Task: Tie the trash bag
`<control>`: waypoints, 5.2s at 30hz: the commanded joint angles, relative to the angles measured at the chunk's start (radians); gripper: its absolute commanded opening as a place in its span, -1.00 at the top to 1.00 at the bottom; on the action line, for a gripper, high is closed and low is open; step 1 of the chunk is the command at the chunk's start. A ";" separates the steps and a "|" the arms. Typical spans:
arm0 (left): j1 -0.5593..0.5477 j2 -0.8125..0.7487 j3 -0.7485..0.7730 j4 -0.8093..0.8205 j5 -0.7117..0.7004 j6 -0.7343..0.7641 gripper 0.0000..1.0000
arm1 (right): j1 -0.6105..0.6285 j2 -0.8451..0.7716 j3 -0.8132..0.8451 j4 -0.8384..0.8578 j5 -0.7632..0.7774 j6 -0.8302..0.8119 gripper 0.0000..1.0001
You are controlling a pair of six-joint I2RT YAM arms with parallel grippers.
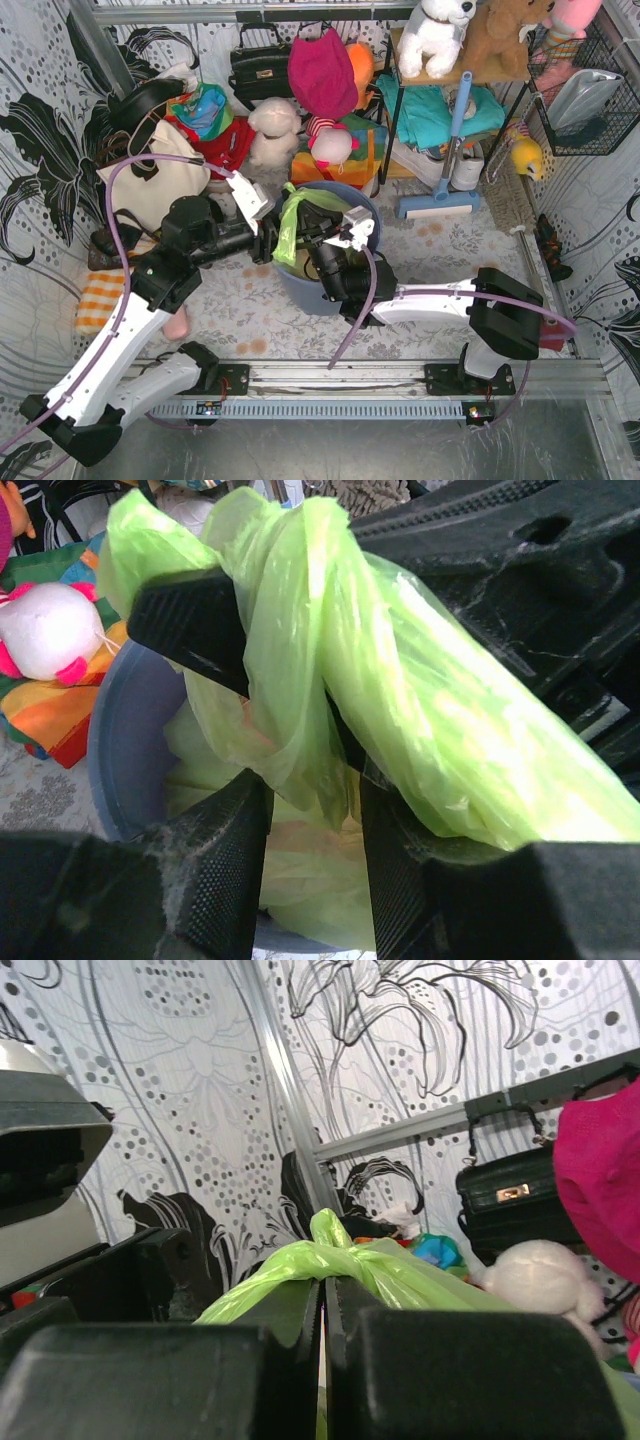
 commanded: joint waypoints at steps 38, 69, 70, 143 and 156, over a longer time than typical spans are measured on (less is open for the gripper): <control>-0.008 -0.001 0.409 -0.061 -0.316 -0.420 0.00 | 0.006 -0.047 -0.013 0.066 -0.235 -0.032 1.00; -0.008 0.102 0.394 -0.195 -0.365 -0.565 -0.02 | 0.005 -0.045 -0.002 0.050 -0.219 -0.035 1.00; -0.008 0.103 0.395 -0.199 -0.365 -0.564 -0.01 | 0.006 -0.044 0.000 0.049 -0.217 -0.034 1.00; -0.004 0.134 0.421 0.172 -0.125 -0.508 1.00 | 0.006 -0.500 -0.204 -0.472 -0.446 0.101 0.22; -0.005 0.127 0.389 0.155 -0.146 -0.503 1.00 | 0.006 -0.501 -0.053 -0.768 -0.362 0.607 -0.13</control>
